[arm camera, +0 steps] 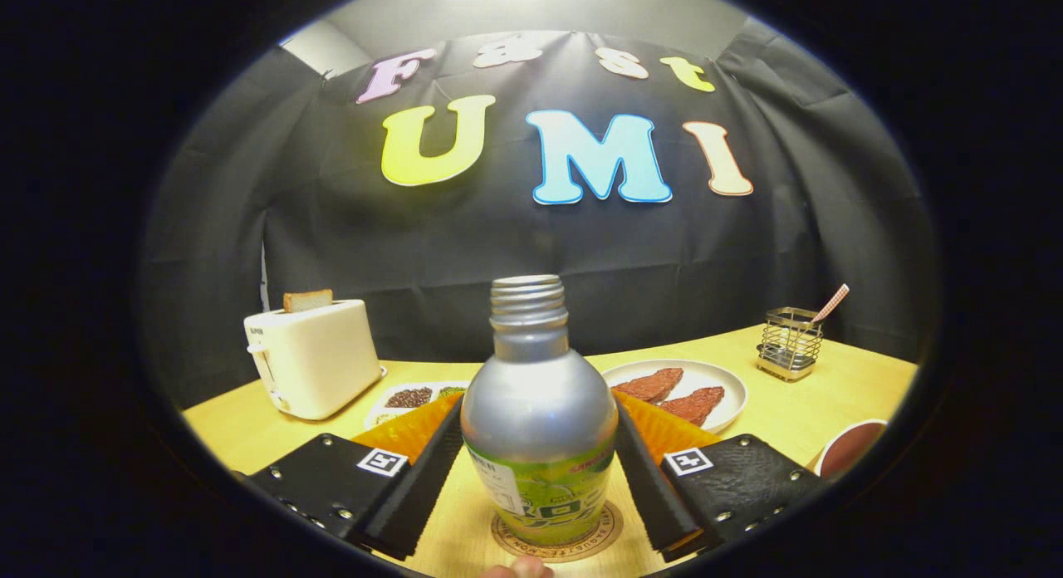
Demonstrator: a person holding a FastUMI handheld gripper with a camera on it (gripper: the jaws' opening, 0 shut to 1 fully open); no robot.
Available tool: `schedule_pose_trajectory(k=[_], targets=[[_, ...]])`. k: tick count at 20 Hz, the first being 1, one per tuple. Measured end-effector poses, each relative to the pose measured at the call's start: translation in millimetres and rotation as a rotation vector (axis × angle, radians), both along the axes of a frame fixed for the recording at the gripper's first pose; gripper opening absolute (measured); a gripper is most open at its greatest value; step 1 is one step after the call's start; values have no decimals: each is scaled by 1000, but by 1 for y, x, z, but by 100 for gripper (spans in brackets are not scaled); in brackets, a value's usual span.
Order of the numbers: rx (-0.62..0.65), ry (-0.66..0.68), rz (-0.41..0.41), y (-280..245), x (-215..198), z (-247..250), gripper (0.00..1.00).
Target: Take the bottle from table, then pour the juice into the cup, finally place the bottle on the coaster
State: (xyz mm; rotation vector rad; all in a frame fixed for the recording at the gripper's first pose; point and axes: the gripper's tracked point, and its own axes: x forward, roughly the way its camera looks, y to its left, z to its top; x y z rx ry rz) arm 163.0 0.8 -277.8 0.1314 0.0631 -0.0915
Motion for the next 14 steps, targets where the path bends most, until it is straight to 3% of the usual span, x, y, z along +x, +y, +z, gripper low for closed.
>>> schedule_pose_trajectory(k=[5, 10, 14], targets=[[-43, -60, -26, -12, -22, 51, 98], [-126, -123, -2, -14, -69, 143, 98], [-87, -108, 21, -15, -113, 205, 98]])
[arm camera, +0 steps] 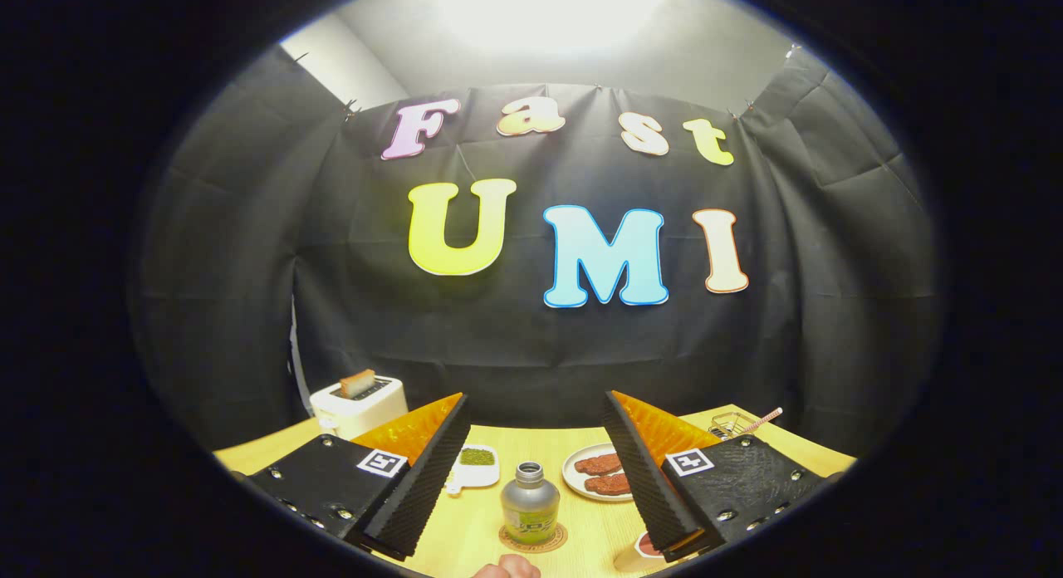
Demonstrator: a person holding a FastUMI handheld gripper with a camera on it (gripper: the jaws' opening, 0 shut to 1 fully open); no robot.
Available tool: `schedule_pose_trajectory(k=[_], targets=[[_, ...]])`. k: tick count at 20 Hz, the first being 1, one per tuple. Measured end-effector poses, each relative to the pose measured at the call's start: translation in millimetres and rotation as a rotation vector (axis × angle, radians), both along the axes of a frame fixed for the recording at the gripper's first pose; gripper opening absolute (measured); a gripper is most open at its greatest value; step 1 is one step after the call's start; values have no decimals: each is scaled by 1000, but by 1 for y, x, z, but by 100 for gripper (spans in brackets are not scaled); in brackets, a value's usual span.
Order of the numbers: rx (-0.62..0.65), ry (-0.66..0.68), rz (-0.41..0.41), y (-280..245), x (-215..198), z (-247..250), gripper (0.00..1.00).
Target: Take the bottle from table, then pour the juice into the cup, finally place the bottle on the coaster
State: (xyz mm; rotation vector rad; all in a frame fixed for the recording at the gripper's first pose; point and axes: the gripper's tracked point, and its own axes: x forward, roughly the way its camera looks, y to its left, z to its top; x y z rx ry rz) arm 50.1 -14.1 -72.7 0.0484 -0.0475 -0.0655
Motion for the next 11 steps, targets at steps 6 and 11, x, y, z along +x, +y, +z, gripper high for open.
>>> schedule_pose_trajectory(k=[6, 11], targets=[[25, -99, 26, -6, -54, 102, 98], [23, -108, 38, -12, -70, 121, 98]])
